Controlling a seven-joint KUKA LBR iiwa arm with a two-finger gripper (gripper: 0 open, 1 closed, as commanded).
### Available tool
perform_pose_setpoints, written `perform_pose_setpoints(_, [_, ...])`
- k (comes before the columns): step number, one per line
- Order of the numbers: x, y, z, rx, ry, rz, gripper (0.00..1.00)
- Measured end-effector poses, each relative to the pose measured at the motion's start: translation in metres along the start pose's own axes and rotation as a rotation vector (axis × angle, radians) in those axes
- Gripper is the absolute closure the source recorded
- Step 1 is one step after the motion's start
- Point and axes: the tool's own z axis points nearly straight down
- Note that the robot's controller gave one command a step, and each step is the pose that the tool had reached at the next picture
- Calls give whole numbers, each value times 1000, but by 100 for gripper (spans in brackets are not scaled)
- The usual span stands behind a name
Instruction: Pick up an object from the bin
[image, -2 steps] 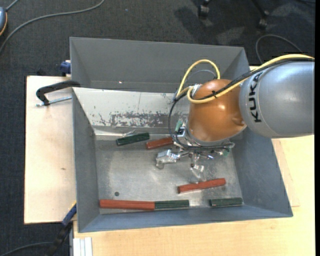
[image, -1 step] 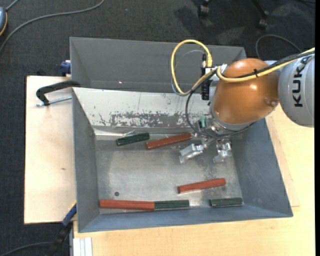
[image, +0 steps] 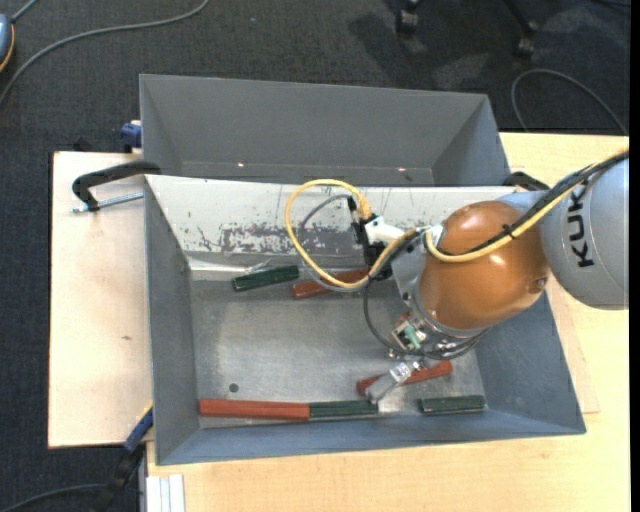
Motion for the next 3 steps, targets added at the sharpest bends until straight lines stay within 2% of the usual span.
perform_pose_setpoints(1, [-1,-3,-5,4,1,0,100])
perform_pose_setpoints(2, [-2,-38,-94,12,2,229,100])
perform_pose_setpoints(3, [-3,-36,-91,4,0,230,0])
